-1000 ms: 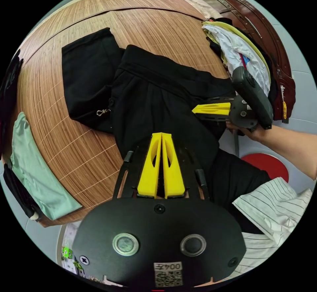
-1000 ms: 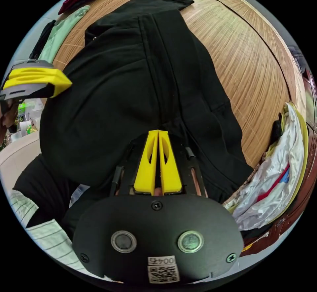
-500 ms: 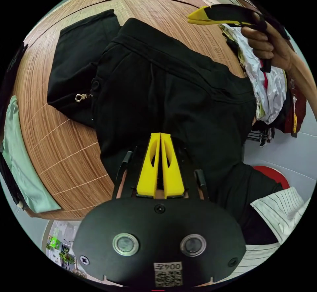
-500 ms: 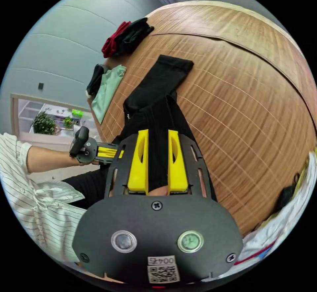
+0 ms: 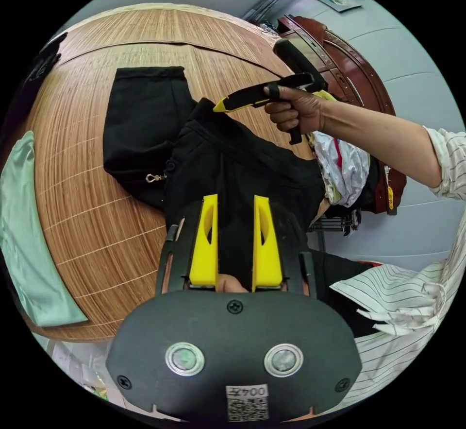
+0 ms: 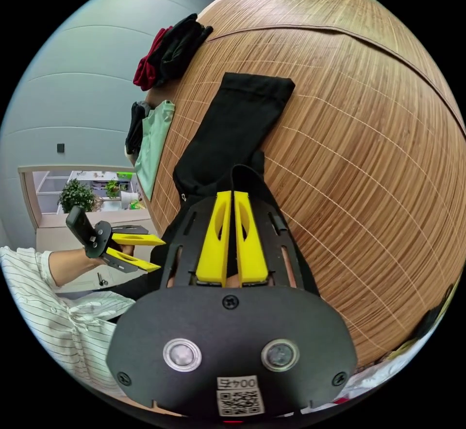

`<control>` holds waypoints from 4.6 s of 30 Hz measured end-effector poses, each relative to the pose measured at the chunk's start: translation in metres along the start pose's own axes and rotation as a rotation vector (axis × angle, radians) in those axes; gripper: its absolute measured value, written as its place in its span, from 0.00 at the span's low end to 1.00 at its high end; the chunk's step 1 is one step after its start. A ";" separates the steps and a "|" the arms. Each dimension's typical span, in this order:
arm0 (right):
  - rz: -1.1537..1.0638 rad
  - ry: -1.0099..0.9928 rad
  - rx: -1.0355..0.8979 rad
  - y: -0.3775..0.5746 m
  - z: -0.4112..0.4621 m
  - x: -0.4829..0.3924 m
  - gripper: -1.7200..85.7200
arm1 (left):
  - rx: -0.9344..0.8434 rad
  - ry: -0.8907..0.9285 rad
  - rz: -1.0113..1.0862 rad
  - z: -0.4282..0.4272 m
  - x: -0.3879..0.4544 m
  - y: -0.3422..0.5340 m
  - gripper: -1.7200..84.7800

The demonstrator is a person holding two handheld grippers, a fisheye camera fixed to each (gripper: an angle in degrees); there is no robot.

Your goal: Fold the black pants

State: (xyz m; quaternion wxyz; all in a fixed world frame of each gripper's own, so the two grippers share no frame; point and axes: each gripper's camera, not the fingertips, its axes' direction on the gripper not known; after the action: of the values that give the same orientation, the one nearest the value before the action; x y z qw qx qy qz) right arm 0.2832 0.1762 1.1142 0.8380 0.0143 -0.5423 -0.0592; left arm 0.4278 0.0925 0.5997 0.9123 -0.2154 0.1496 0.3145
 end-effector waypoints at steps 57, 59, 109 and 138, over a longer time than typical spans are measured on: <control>0.041 -0.274 0.852 0.413 -0.339 -0.147 0.22 | 0.046 0.349 1.023 -0.451 -0.279 -0.127 0.06; -0.029 -0.337 0.869 0.385 -0.345 -0.147 0.23 | 0.067 0.413 1.073 -0.485 -0.296 -0.125 0.05; -0.521 -1.558 0.010 0.082 -0.157 -0.243 0.10 | 0.221 0.569 1.257 -0.560 -0.635 0.028 0.04; -0.806 0.312 1.393 0.310 -0.600 -0.637 0.06 | 1.081 0.094 0.758 -0.714 -0.611 0.113 0.04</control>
State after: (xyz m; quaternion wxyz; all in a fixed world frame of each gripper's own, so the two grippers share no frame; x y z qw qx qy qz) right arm 0.5979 0.5324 0.3166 0.6172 0.7332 -0.2853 -0.0029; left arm -0.2050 -0.4861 0.1999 0.7106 0.3268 0.3915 0.4848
